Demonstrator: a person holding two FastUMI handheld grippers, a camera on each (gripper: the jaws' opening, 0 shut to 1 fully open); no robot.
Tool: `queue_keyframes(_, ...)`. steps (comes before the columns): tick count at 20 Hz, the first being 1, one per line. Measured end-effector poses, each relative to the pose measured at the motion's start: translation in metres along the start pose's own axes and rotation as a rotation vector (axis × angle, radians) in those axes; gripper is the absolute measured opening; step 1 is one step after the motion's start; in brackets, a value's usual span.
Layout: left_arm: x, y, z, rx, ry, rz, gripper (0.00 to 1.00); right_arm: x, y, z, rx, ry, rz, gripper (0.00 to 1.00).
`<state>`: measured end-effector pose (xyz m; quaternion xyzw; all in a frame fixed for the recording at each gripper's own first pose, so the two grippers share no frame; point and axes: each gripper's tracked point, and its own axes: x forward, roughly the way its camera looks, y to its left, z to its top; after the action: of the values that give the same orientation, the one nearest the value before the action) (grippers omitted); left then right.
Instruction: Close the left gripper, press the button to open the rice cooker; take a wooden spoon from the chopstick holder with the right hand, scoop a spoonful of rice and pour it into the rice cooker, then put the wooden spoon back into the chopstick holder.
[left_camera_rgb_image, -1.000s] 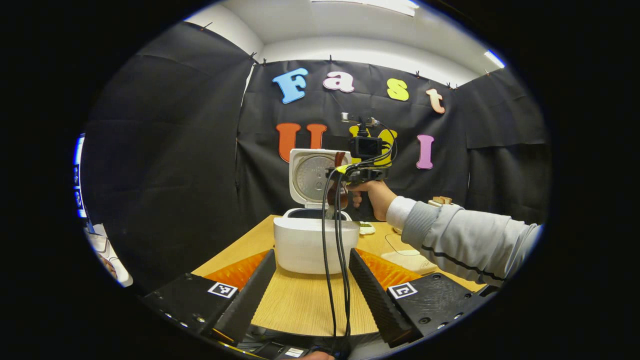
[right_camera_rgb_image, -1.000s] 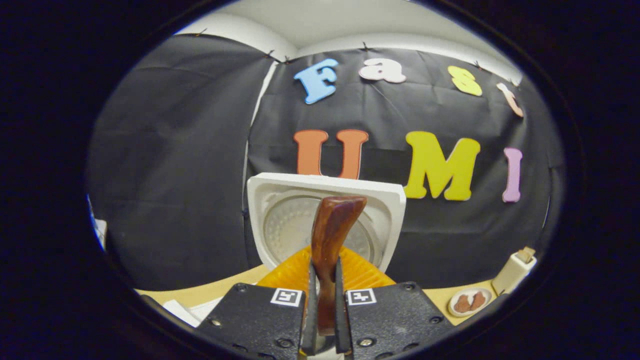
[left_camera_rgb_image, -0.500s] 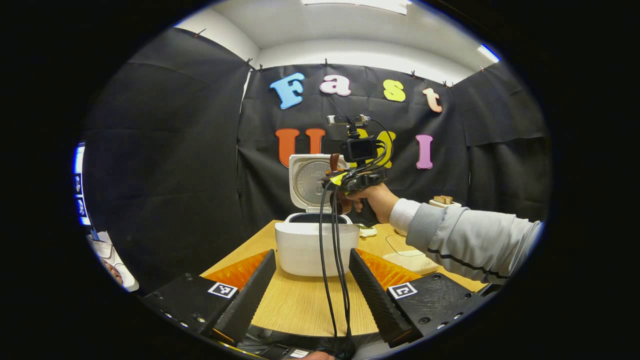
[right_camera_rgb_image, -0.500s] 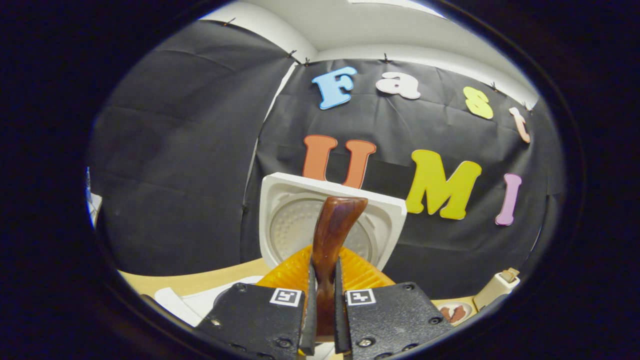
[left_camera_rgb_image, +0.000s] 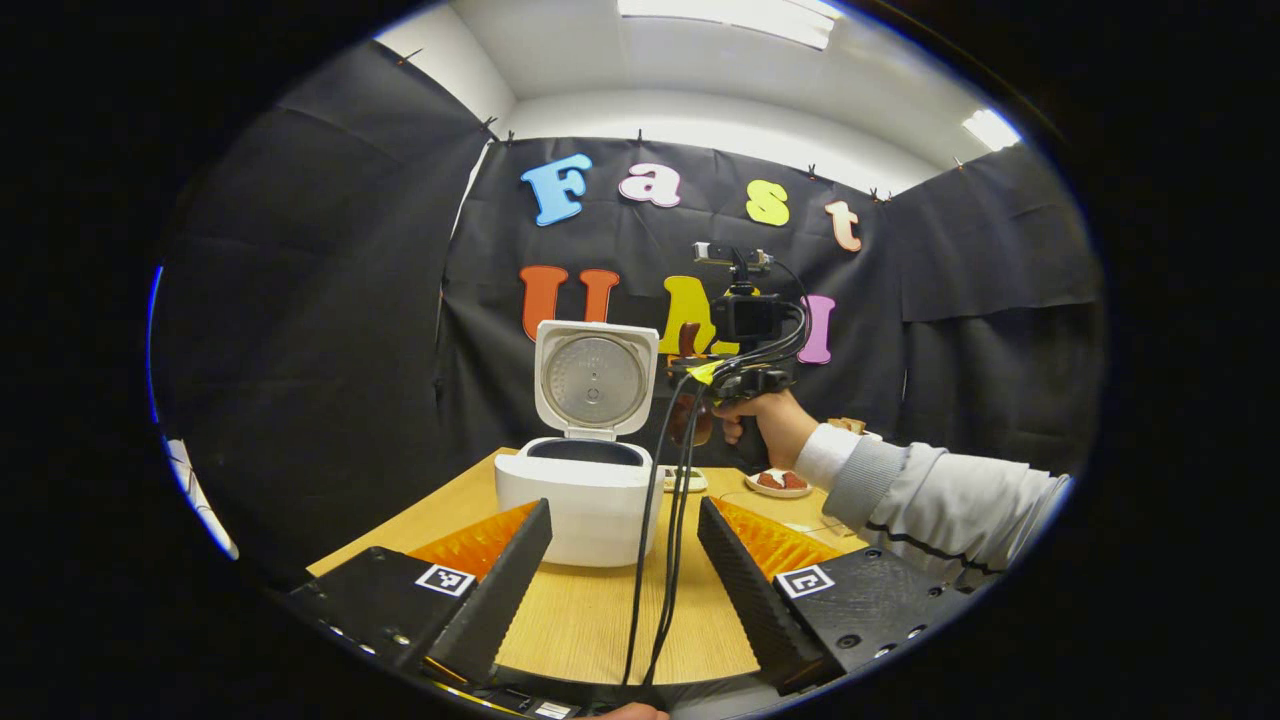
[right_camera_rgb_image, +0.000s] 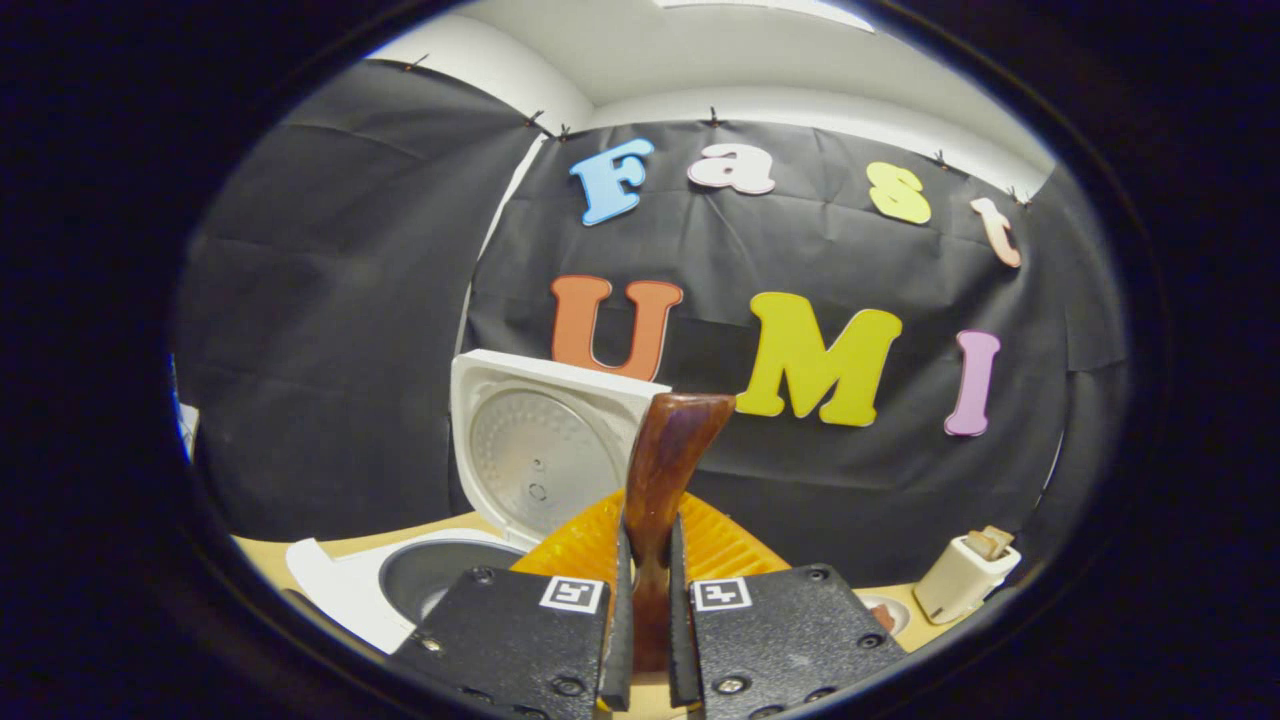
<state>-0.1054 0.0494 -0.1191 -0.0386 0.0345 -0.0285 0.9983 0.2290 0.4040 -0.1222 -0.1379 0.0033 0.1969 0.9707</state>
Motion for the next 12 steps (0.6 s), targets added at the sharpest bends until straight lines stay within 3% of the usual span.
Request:
queue_keyframes(8, 0.001, -0.024, 0.002, 0.037, -0.005, -0.006, 0.94, -0.066, -0.111, -0.002, 0.031, 0.003, -0.077, 0.24)
queue_keyframes(12, -0.003, -0.034, 0.008, 0.067, -0.027, -0.014, 0.94, -0.098, -0.169, -0.017, 0.05, 0.019, -0.136, 0.18)
